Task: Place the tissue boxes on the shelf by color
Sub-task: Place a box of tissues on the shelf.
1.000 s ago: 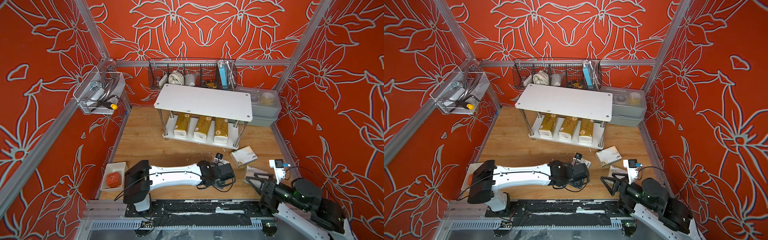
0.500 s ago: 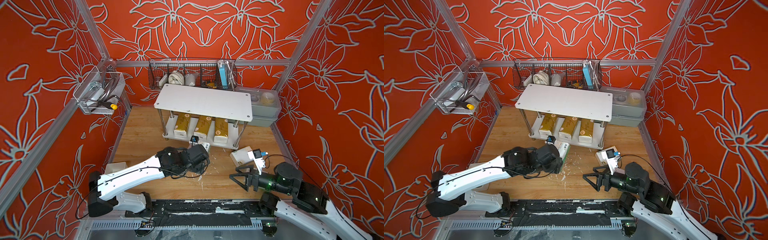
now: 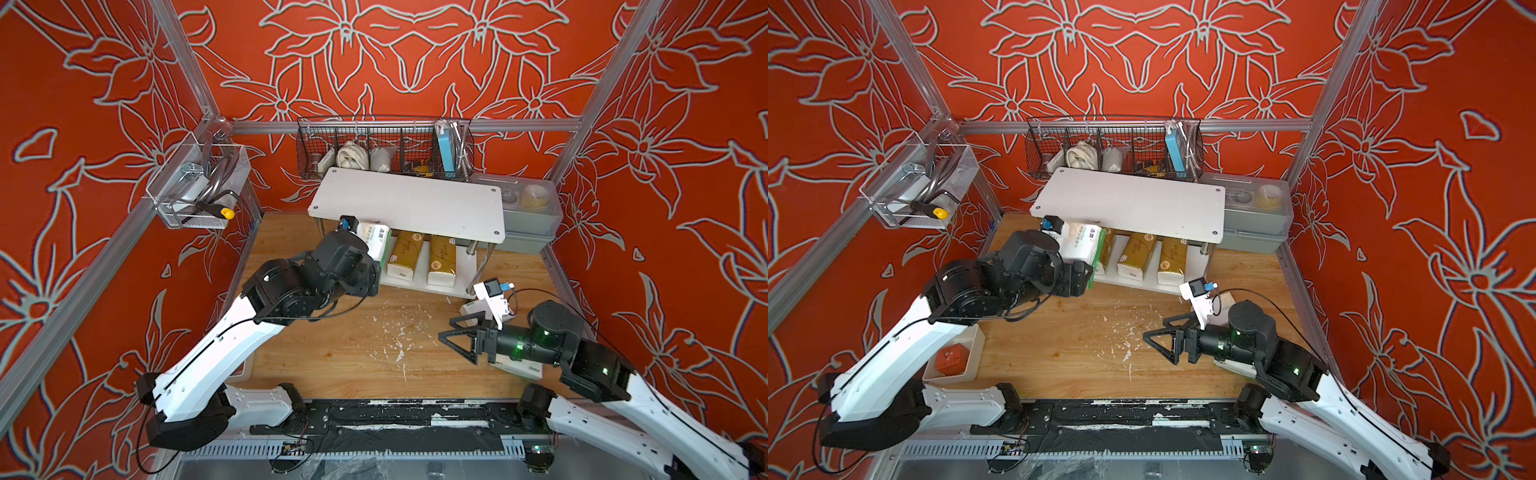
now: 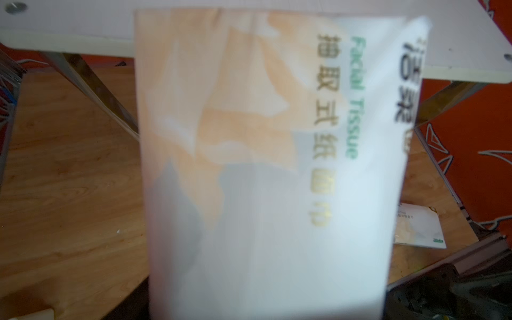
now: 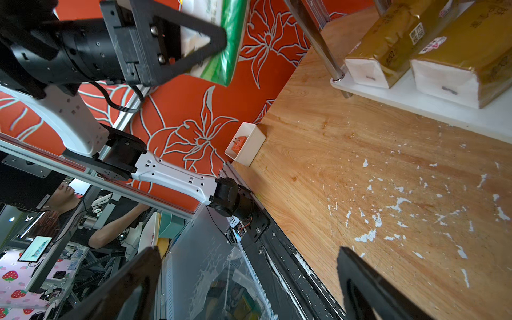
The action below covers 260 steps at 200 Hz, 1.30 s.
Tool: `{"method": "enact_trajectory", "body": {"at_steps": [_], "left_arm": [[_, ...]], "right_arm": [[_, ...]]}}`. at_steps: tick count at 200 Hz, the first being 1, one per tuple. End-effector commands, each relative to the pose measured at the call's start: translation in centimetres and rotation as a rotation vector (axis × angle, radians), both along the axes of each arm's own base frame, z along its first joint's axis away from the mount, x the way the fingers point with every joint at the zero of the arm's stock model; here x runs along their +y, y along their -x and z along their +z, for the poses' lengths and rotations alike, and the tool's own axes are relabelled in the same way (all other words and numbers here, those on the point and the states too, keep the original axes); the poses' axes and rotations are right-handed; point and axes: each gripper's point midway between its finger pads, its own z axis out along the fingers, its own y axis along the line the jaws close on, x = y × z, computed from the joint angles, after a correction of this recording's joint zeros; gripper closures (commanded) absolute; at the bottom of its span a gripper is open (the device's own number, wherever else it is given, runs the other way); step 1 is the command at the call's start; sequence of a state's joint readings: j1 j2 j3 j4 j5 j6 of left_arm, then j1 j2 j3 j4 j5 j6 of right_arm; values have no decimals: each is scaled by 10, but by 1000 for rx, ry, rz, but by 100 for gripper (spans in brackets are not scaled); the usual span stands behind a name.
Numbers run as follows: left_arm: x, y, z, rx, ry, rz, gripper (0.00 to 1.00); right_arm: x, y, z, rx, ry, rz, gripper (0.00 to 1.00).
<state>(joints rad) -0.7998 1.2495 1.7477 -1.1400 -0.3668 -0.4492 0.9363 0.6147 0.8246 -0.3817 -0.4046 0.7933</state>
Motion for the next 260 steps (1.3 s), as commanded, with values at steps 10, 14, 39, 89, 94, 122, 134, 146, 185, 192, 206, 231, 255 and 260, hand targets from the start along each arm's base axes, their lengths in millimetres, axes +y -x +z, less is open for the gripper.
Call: {"method": "enact_trajectory", "body": {"at_steps": [10,14,39,89,94,122,134,146,185,192,206,231,255,260], "left_arm": [[8,-32,36,-119,-33,14,20],[9,-37,40,-129,-31,21,20],[14,-64,61,-186,-40,46,19],[26,-118,87,-241,-66,74,18],[28,-122,88,-239,-64,79,18],[32,-144,90,-236,-76,77,17],[33,-152,88,-234,-86,75,17],[33,-159,84,-223,-91,70,17],[36,-178,63,-174,-112,71,16],[38,-181,58,-164,-114,71,16],[41,-187,50,-142,-115,73,16],[43,-195,39,-118,-125,72,16],[41,-200,29,-96,-137,63,16],[42,-201,27,-92,-140,63,16]], "right_arm": [[15,-2,37,-50,-81,42,1],[17,-3,38,-50,-83,42,1],[26,-9,47,-50,-94,42,1],[31,-14,46,-41,-81,38,1],[31,-14,46,-41,-79,34,1],[28,-16,43,-45,-70,17,1],[28,-16,43,-48,-70,15,1],[29,-18,45,-51,-72,9,1],[31,-21,51,-69,-73,7,1],[31,-21,51,-68,-70,7,1],[31,-21,50,-68,-67,8,1],[28,-20,43,-59,-59,-3,1],[24,-21,37,-50,-54,-21,1],[24,-21,36,-49,-52,-22,1]]}}
